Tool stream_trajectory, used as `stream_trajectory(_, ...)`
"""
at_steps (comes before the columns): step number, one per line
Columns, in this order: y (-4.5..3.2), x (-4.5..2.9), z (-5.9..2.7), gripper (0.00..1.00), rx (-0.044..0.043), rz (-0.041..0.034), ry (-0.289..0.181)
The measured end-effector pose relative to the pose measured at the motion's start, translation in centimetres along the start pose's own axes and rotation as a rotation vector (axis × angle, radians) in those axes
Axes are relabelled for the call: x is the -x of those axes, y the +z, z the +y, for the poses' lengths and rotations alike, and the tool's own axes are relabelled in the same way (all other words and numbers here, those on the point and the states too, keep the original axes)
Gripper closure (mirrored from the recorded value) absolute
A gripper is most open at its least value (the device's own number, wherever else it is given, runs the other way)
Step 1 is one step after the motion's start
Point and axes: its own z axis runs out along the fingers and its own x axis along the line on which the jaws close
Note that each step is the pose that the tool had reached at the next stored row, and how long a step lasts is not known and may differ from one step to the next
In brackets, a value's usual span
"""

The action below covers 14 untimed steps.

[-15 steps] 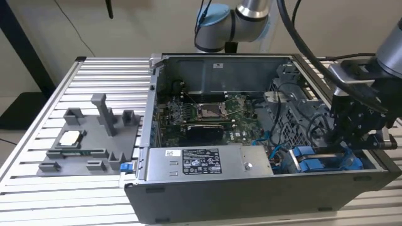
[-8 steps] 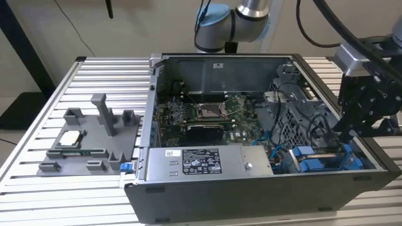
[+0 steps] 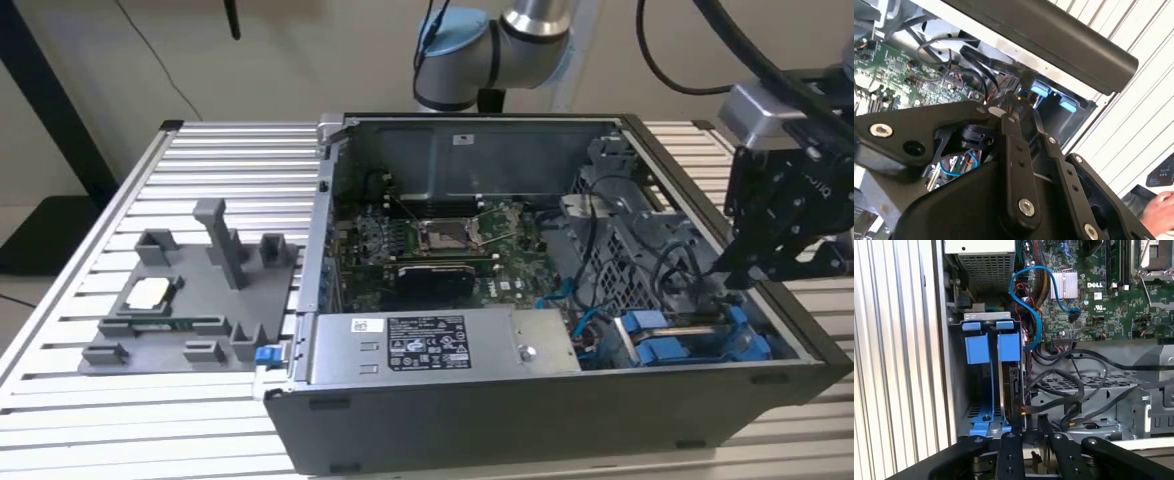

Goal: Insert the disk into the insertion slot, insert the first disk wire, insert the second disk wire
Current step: 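Insert the first disk wire, then insert the second disk wire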

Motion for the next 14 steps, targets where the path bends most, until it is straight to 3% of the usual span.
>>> stream_trajectory(5,-1.44,0.23,-0.28,0.73,0.0092,0.0007,0.001)
stream_trajectory(10,-1.17,0.37,-2.1,0.73,0.0151,0.0013,0.001)
stream_trajectory(14,-0.69,0.48,-2.81,0.73,0.0156,0.0012,-0.002)
